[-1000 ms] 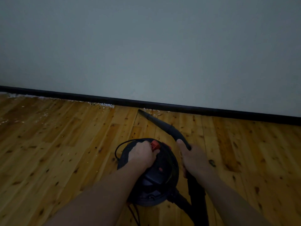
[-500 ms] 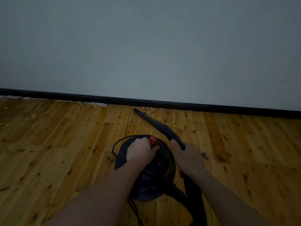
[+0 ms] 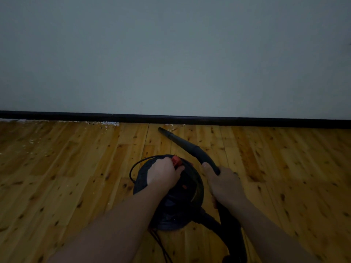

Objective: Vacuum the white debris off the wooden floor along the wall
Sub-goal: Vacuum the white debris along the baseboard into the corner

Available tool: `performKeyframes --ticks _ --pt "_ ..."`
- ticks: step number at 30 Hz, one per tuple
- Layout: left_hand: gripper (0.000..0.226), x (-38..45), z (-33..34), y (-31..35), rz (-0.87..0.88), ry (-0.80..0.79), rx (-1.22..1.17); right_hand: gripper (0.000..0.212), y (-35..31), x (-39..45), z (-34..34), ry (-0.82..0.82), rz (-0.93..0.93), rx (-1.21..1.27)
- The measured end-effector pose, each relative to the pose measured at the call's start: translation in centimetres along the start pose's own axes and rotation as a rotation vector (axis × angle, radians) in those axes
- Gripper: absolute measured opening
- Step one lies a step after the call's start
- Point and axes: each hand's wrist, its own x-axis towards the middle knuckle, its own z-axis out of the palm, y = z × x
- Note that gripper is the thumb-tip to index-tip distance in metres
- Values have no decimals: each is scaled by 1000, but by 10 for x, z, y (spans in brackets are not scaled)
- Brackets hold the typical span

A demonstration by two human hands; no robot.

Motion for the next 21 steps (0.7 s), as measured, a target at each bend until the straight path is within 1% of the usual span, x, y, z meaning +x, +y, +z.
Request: performKeyframes --ticks 4,8,14,18,21 --pt "44 0 0 0 9 -2 -21 60 3 -10 -3 10 27 8" --pt "43 1 0 0 28 -4 -18 54 6 -17 -3 26 42 5" --pt "43 2 2 -5 52 -10 -52 54 5 -27 4 48 62 5" --pt "43 2 3 -5 62 -7 -46 48 0 -31 3 93 42 -48" --pt "44 3 3 -5 56 -2 -44 50 0 -29 2 93 65 -34"
